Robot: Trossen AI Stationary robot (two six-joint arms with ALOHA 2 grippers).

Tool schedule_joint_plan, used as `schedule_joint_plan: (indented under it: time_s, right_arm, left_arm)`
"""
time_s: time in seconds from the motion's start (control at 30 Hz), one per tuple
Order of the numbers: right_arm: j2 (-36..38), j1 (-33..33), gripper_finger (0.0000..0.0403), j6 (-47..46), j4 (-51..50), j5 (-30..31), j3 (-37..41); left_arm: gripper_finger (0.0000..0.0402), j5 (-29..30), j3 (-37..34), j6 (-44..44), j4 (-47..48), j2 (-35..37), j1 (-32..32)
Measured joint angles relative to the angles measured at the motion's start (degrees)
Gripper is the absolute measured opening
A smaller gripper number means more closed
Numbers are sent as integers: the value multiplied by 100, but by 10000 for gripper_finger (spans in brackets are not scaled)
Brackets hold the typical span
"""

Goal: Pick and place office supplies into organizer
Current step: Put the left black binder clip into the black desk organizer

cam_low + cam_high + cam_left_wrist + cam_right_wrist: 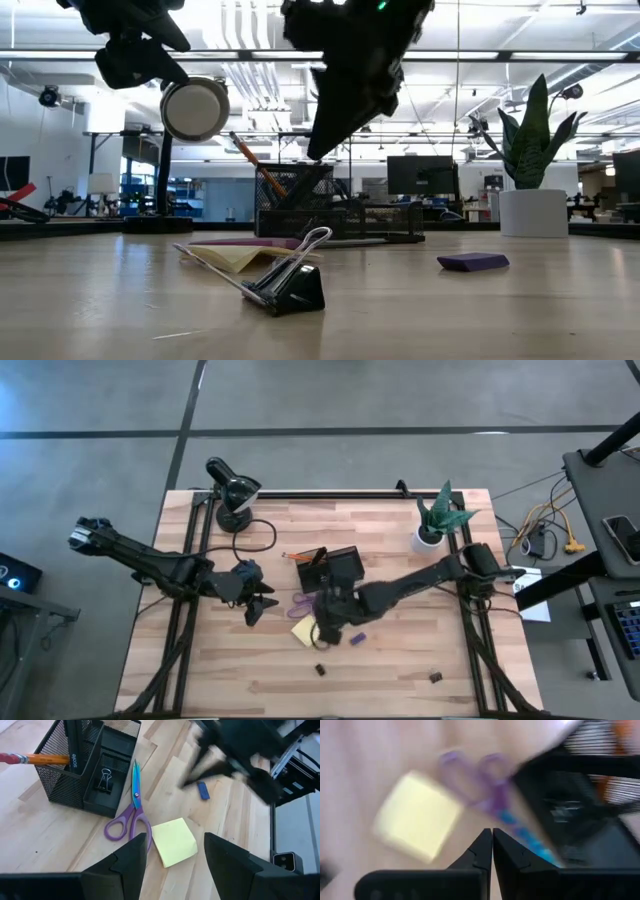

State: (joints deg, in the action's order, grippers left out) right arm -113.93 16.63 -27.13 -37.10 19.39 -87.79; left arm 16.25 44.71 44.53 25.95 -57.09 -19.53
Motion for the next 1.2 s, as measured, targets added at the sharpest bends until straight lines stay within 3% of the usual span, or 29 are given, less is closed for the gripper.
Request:
schedule_joint_plan:
  time_s: [0.27, 0.53, 0.7, 0.97, 1.2]
  right_arm:
    - [-63, 704, 43, 1243, 183, -1243, 0]
    - [-485, 872, 142, 1379, 681, -1530, 7]
    - [-610, 941, 183, 1413, 693, -1557, 7]
    - [-614, 1127, 201, 2268, 1183, -1675, 41]
    - [-956, 1119, 199, 2192, 1442, -1689, 61]
  left_arm:
    - [180, 3, 0, -186, -1, -1, -2]
    - [180, 22, 0, -155, -8, 1, -2]
    - [180, 20, 0, -142, -3, -1, -2]
    - [180, 20, 0, -144, -1, -1, -2]
    - [180, 20, 0, -144, 12, 0, -2]
